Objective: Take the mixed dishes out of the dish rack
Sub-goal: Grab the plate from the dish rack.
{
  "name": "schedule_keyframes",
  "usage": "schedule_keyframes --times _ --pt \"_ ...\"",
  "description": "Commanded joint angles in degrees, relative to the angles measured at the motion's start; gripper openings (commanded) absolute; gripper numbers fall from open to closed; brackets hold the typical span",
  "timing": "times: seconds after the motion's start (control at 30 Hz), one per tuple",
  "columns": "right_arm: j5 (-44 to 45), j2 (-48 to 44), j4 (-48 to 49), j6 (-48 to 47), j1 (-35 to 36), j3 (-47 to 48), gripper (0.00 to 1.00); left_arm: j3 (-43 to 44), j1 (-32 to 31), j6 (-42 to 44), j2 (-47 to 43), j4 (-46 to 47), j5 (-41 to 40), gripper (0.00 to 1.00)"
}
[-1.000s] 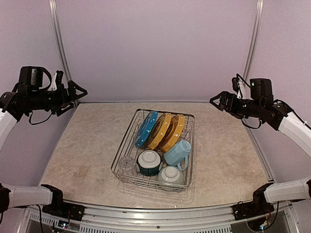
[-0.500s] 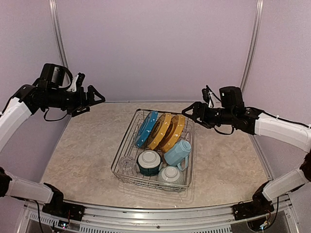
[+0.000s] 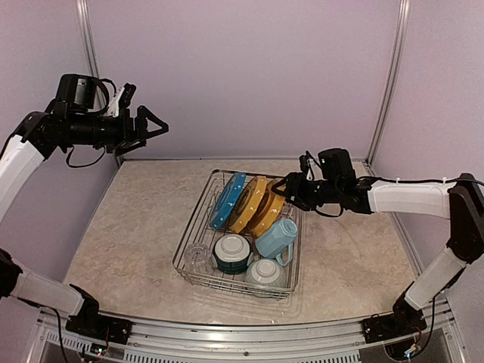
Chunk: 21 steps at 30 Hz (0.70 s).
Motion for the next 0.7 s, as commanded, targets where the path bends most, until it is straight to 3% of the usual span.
schedule_keyframes --times 0.0,0.67 --pt "0.3 2.2 2.6 1.4 1.8 1.9 0.59 2.1 -0.3 3.4 0.5 -1.2 0.3 0.99" --pt "9.9 8.0 -7.1 1.3 7.0 12.0 0.22 -6.3 -0.3 8.2 -1.1 3.3 -5.4 0.99"
